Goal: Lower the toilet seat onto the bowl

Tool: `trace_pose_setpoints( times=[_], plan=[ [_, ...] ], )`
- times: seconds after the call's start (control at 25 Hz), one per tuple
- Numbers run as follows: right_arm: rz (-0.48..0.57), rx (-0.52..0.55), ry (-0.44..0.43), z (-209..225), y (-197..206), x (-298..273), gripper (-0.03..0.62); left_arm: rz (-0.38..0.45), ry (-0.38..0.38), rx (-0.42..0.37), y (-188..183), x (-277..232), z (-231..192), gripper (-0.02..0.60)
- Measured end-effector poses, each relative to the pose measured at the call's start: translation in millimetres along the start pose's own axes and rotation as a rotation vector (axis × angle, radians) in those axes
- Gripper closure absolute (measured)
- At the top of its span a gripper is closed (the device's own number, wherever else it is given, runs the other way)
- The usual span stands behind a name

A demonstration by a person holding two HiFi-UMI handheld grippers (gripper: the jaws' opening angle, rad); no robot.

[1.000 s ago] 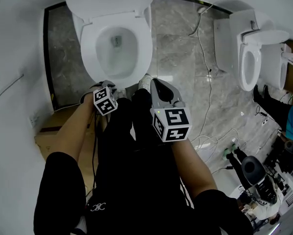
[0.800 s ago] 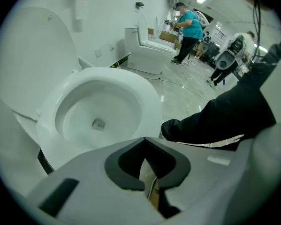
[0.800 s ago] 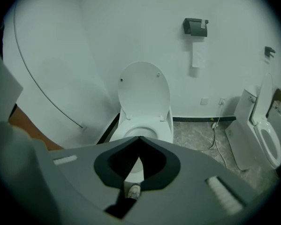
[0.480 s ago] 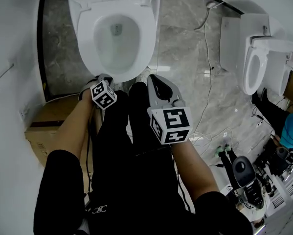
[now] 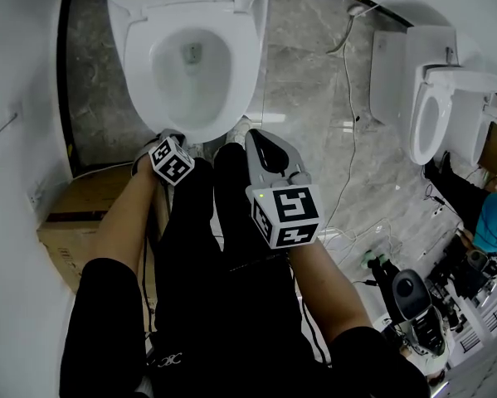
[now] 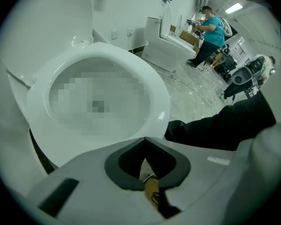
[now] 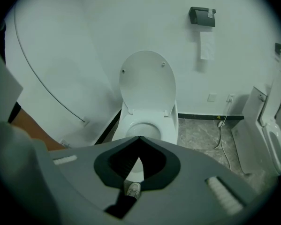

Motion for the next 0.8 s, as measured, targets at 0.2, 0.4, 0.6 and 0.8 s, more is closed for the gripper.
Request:
trace_pose_setpoints(
  times=[0.2,0.4,0.6,0.8],
  plan=[
    [0.016,-0.004,-0.006,0,-4,5,0.586,0.029,-0.007,0.077,-3,20,-5,0.575],
    [0.051,0.059,0.004,-6,-11,20,0.586,0.226,-0.061,0.321,-24,84,-6,0.574],
    [0.113,0.063,0.031,-10,-25,45,0.586,0.393,-0.179,0.477,-57,165,7,0.572],
    [0.207,0.042,0.067,-20,-51,72,0.586,0.524,-0.241,0.453,-86,244,23,0.574]
  ],
)
Point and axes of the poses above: the fingertips, and each gripper's own axes: x backward along the fingers, z to its right, y out of its underside, the point moved 10 cm from there along x, backward along the fingers, and after that the axes turned 9 degrees about -x, right-handed, at the moved point
